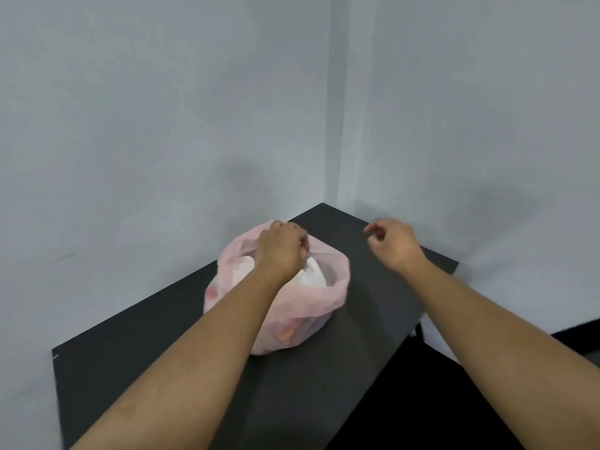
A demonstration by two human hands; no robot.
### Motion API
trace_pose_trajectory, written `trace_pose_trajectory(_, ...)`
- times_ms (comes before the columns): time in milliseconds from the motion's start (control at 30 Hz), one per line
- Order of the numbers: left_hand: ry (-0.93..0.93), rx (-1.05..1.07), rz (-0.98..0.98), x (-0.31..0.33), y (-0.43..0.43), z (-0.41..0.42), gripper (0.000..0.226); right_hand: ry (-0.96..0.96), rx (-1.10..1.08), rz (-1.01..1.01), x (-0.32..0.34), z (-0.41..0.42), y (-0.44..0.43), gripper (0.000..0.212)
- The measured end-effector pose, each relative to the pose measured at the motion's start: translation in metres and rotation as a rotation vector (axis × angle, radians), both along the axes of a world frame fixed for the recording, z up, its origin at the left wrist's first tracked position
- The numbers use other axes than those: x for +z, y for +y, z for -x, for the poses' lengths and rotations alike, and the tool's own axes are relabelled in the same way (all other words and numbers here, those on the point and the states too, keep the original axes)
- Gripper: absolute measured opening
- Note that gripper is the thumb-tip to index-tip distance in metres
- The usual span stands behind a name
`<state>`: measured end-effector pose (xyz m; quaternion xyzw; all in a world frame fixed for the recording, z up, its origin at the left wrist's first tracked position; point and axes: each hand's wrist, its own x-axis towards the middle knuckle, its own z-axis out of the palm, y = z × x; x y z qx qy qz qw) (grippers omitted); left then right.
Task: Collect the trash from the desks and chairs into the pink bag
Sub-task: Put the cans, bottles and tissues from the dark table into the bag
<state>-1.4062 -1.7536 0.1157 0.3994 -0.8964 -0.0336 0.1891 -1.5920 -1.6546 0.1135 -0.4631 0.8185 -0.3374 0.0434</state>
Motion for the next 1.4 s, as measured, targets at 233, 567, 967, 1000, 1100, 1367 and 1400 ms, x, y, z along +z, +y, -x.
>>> trace_pose_trajectory(233,0.004,-0.398,-0.15,-0.004,0.189,0.108,0.018,0.098,-0.28,-0.006,0.035,0.101,0.193,0.022)
trace_pose_trajectory(567,-0.521,-0.922,-0.56,-0.096,0.423,0.152,0.102,-0.158,-0.585,-0.061,-0.003,0.165,0.458,0.031)
trace_pose_trajectory(967,-0.119,-0.765,-0.736,-0.117,0.454,0.146,0.092,-0.738,-0.554,0.287,-0.04,0.167,0.468,0.042)
trace_pose_trajectory(1000,-0.114,-0.755,-0.747,-0.117,0.452,0.143,0.091,-0.746,-0.546,0.286,-0.039,0.165,0.465,0.042)
trace_pose_trajectory(1100,-0.104,-0.715,-0.781,-0.118,0.436,0.132,0.089,-0.779,-0.509,0.282,-0.039,0.158,0.451,0.042)
trace_pose_trajectory(1367,-0.122,-0.616,-0.841,-0.114,0.386,0.104,0.087,-0.838,-0.436,0.286,-0.048,0.14,0.398,0.045)
trace_pose_trajectory(1400,-0.115,-0.607,-0.85,-0.112,0.379,0.101,0.086,-0.844,-0.433,0.291,-0.049,0.137,0.39,0.044)
